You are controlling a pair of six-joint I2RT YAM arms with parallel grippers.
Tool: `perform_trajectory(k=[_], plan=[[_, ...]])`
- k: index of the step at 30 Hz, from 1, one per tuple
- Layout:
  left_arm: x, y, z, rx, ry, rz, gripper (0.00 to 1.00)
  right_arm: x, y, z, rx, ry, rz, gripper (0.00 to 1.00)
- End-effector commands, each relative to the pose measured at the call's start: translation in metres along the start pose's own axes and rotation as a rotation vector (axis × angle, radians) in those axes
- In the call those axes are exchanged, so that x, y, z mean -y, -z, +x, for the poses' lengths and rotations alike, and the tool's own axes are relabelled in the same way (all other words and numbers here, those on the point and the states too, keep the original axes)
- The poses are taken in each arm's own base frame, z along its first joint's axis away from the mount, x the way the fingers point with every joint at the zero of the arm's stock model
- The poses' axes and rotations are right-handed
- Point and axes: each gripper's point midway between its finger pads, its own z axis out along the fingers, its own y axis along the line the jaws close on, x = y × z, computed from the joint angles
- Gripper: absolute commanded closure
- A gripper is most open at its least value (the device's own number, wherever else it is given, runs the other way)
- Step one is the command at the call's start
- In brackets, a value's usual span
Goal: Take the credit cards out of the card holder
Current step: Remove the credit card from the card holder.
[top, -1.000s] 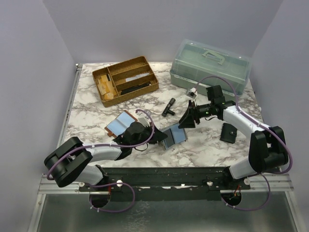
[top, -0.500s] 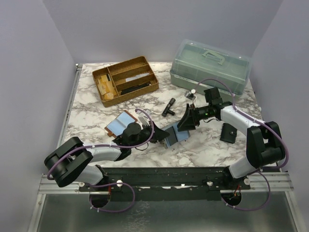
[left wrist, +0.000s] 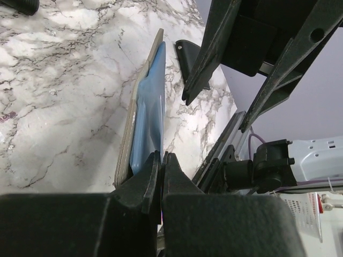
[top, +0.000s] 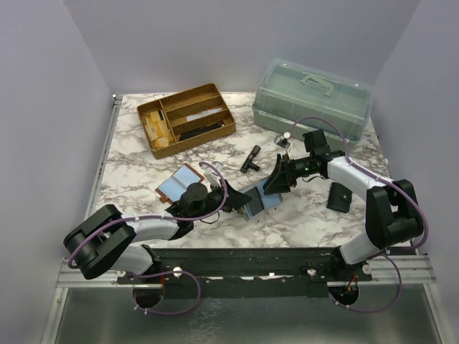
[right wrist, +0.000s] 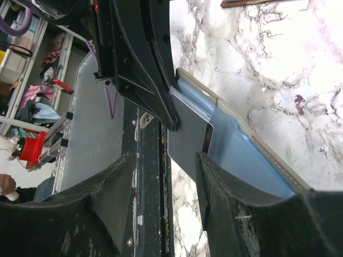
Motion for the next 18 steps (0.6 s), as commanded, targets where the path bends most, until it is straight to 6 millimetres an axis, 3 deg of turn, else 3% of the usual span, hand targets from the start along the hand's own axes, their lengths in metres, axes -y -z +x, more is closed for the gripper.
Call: perform_trajectory(k=[1,18], plan=[[0.0159,0.0054,-0.0073,0.028,-0.029,0.070,1.00,-0.0022,-0.0027,0.0026,-0.002,0.003,-0.032,0.46],[0.0175,0.0075,-0.0084,0.034,-0.030,0.075,1.00,-0.0052,-0.0021,0.0005,0.000,0.021,-0.040,0.46]])
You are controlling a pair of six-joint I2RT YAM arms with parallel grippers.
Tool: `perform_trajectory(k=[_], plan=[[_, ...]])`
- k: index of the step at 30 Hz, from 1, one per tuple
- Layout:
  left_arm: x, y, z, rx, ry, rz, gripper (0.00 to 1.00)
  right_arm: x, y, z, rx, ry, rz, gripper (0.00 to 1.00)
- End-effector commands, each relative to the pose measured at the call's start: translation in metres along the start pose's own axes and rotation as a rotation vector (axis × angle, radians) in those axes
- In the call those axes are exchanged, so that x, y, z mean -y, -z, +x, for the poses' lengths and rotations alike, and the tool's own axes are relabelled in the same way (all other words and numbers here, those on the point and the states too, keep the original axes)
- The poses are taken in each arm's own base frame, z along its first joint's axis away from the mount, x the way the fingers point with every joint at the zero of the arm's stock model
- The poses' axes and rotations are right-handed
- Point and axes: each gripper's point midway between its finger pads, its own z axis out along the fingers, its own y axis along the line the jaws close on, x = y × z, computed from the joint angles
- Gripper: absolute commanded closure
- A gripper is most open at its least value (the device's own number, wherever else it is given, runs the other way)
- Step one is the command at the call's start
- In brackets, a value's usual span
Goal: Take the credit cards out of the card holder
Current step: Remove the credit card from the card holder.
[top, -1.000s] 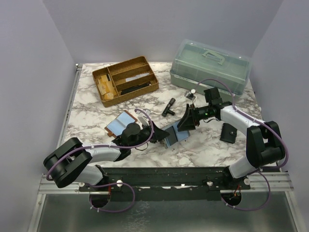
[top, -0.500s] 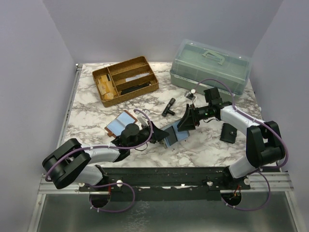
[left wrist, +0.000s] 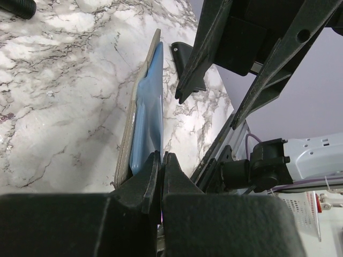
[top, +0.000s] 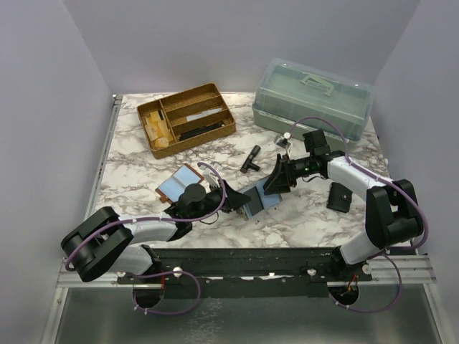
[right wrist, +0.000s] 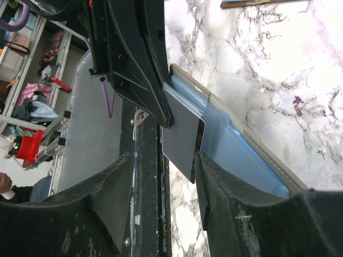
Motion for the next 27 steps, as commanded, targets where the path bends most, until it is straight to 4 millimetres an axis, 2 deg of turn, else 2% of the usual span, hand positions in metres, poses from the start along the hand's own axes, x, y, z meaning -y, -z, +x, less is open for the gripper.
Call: perform_trajectory(k=[1,27], plan=[[0.0140,0.0024,-0.0067,0.023,-0.024,0.060,1.00,-0.0057,-0.0019,0.0001,0.001,0.008,-0.038,0.45],[0.0166,0.0035,-0.0081,0.029,-0.026,0.072,1.00,-0.0078,-0.0014,-0.0008,0.000,0.019,-0.045,0.46]])
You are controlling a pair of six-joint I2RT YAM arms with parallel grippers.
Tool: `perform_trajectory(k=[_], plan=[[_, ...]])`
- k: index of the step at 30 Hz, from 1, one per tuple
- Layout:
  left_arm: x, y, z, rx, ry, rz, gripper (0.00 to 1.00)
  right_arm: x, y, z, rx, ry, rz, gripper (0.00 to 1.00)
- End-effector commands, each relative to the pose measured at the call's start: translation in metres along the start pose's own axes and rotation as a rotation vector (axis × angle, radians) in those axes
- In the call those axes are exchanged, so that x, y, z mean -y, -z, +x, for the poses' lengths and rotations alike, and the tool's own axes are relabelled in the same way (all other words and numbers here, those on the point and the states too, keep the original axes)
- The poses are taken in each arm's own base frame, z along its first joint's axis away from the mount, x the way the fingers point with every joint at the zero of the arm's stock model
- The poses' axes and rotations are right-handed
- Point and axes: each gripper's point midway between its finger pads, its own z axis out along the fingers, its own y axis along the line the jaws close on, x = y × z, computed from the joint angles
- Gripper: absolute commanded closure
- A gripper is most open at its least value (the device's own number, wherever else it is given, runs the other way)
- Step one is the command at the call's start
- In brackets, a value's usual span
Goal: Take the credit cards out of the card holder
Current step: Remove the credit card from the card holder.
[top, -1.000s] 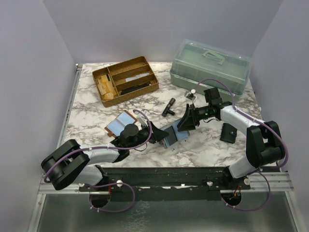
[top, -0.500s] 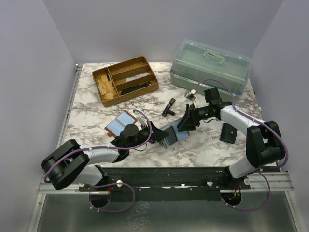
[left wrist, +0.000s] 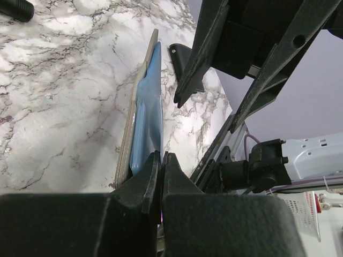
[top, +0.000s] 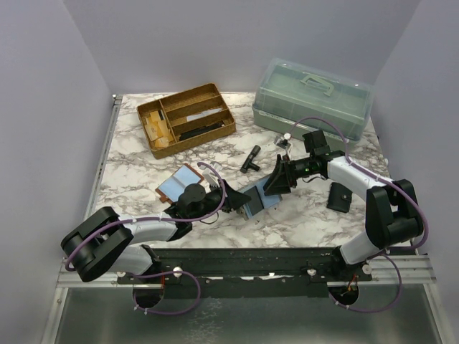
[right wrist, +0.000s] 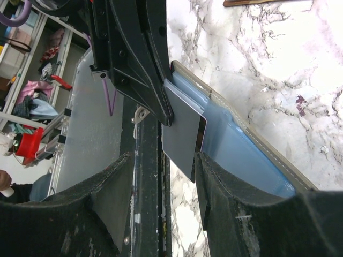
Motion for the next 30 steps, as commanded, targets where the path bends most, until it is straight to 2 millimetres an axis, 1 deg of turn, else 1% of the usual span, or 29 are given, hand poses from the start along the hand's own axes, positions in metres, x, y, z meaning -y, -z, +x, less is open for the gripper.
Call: perform_trajectory(k=[1,8,18,22,30], plan=[[0.015,0.004,-0.007,0.026,-0.025,0.067,1.00,-0.007,-0.002,-0.003,0.003,0.009,-0.038,0.46],[0.017,0.005,-0.007,0.030,-0.033,0.079,1.00,-0.007,-0.002,-0.002,0.003,0.008,-0.039,0.46],[0.032,0.010,-0.018,0.069,-0.098,0.133,1.00,-0.011,-0.003,0.000,0.015,-0.026,-0.073,0.46],[0.035,0.010,-0.022,0.084,-0.109,0.139,1.00,-0.011,-0.004,0.000,0.014,-0.036,-0.080,0.48],[0.039,0.008,-0.025,0.094,-0.110,0.157,1.00,-0.007,-0.007,0.003,0.000,-0.055,-0.065,0.49]])
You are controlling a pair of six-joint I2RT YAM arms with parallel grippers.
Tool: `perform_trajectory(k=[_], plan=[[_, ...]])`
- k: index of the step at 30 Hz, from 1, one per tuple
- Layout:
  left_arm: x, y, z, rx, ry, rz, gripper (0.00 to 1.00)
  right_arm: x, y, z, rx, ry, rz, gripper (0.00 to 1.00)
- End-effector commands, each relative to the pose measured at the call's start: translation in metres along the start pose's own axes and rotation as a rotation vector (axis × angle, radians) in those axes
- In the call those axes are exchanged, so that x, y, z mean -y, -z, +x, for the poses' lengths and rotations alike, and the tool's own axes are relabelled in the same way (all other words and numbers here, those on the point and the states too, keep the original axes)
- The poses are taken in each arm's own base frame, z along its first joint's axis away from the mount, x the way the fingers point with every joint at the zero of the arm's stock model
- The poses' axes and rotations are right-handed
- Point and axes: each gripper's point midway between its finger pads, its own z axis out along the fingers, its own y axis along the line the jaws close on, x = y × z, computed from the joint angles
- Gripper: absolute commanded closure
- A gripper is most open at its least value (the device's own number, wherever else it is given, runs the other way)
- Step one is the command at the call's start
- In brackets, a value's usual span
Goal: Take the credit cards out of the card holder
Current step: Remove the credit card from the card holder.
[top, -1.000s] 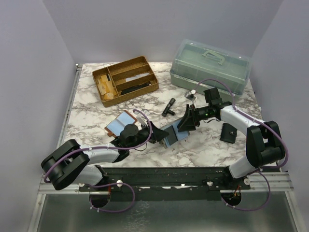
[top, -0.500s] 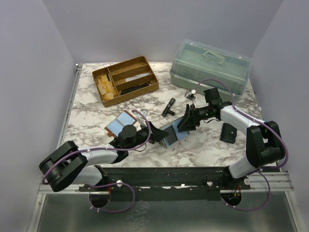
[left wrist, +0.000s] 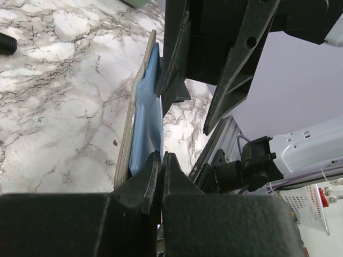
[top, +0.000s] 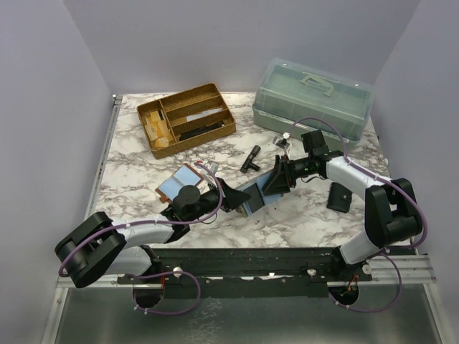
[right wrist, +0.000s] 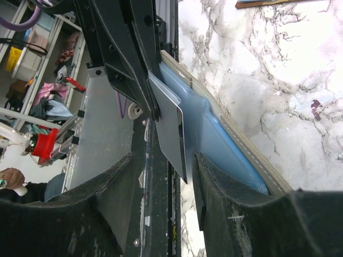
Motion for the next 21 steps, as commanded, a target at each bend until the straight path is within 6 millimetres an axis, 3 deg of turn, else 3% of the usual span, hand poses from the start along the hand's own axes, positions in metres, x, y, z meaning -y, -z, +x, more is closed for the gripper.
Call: perform_trajectory(k=[1,21], plan=[[0.019,-0.001,-0.014,0.046,-0.034,0.078,1.00,0.001,-0.004,0.005,-0.007,-0.025,-0.016,0.49],[0.037,-0.015,-0.021,0.061,-0.025,0.159,1.00,-0.004,-0.006,0.005,-0.005,-0.034,-0.051,0.51]])
